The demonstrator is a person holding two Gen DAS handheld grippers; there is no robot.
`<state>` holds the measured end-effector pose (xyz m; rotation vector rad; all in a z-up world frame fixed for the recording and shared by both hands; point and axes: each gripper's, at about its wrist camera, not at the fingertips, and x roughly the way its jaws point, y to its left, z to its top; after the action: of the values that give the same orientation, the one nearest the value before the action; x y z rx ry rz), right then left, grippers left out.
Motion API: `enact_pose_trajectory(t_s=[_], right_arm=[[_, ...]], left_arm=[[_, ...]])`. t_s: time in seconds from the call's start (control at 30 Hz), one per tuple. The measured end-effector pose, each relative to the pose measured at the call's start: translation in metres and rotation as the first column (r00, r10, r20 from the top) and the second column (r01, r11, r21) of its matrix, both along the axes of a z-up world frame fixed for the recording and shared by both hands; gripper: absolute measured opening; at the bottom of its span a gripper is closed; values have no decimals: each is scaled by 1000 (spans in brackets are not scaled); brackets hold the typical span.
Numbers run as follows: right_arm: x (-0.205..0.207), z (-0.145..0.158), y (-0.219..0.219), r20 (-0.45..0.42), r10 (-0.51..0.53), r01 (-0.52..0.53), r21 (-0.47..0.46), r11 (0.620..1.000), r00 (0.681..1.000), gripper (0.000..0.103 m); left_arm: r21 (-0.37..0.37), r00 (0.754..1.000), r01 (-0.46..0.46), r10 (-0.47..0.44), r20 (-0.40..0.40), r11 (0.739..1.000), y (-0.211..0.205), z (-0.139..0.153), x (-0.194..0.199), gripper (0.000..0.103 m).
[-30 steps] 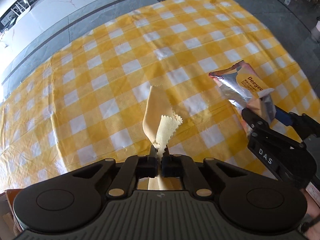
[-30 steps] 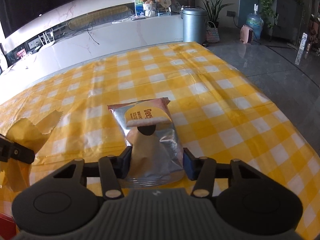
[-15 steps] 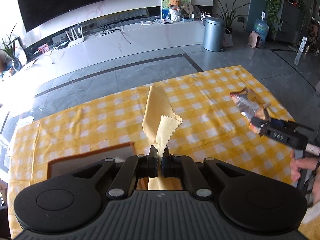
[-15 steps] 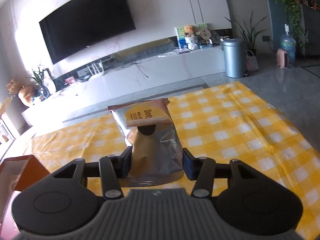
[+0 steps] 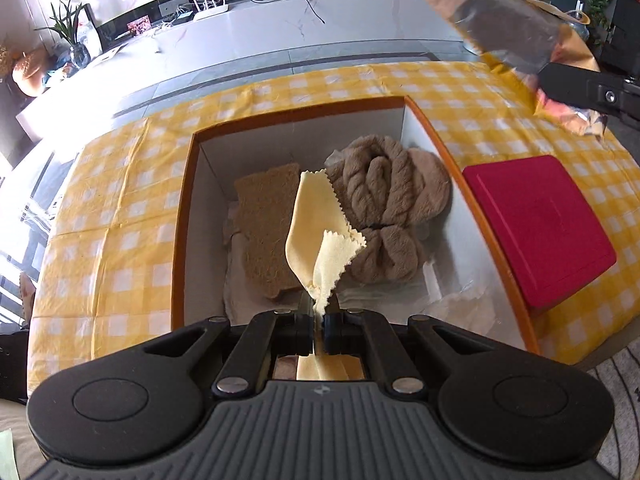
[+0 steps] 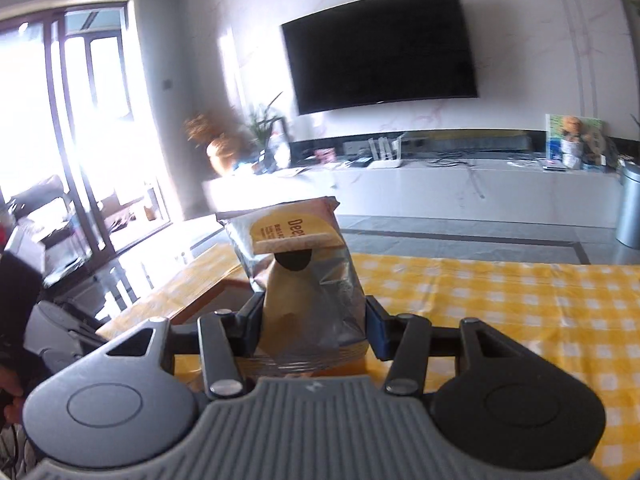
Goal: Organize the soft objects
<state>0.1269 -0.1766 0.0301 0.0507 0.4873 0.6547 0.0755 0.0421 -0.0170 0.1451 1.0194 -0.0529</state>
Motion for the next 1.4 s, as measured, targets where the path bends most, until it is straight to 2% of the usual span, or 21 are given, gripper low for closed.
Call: enact_pose_trajectory(t_s=[0.03,0.07,0.1,0.13,0.17,0.23,0.33,0.5,0.7,0.8,0.83,0.9,1.0,1.1,1.13,1.23,1.4], right_arm=[[-3,-3,13,-8,29,-30,-15,999,1000,51],[-4,-6,25,-19,50,-50,-28,998,999,51],[-5,-8,33,-25,48,-49,-36,998,999,51],[-6,-12,43,-31,39,-40,-59,997,999,51],[-6,-16,51,-29,39,-41,-96,995,999,51],[-6,-22,60,-32,44,-48,-130,990,999,51],[-5,-29,65,-67,52,-61,-143,988,996,51],[-10,-41,85,-119,91,-111,-177,978,989,51],[-28,-58,119,-172,184,-218,-206,954,968,51],[-38,-64,134,-176,227,-267,-252,930,958,57],[-41,-64,137,-160,232,-268,-267,926,960,64],[-44,-61,140,-135,224,-254,-281,925,965,76],[-44,-49,132,-121,229,-252,-236,939,966,77],[-42,-39,123,-83,156,-170,-217,961,984,83],[-40,-36,119,-73,125,-138,-216,967,990,83],[-35,-31,107,-55,52,-62,-205,977,997,83],[-30,-26,86,-41,-57,49,-165,985,998,83]], left_arm=[[37,1000,12,-11,-16,999,3,-4,-4,17],[90,999,34,-31,-43,995,2,-9,-6,35],[135,998,43,-36,-51,990,1,-12,-7,48],[165,999,43,-39,-23,985,1,-15,-14,73],[177,999,42,-46,15,983,2,-14,-20,84],[175,996,36,-49,71,984,10,-14,-31,84],[127,996,-4,-8,92,992,21,-7,-39,84],[150,965,-178,142,222,973,49,13,-45,84],[78,936,-272,245,251,959,75,30,-45,84],[38,911,-308,284,299,951,79,36,-48,82],[27,906,-312,288,311,950,79,37,-48,82],[13,897,-312,290,333,950,79,40,-47,82],[-13,876,-319,300,378,948,78,43,-47,82],[-67,850,-318,316,421,946,73,50,-50,77],[-77,851,-302,305,428,950,70,53,-50,74],[-76,854,-276,280,437,958,55,57,-49,74],[-170,837,-232,285,466,958,38,58,-54,74]])
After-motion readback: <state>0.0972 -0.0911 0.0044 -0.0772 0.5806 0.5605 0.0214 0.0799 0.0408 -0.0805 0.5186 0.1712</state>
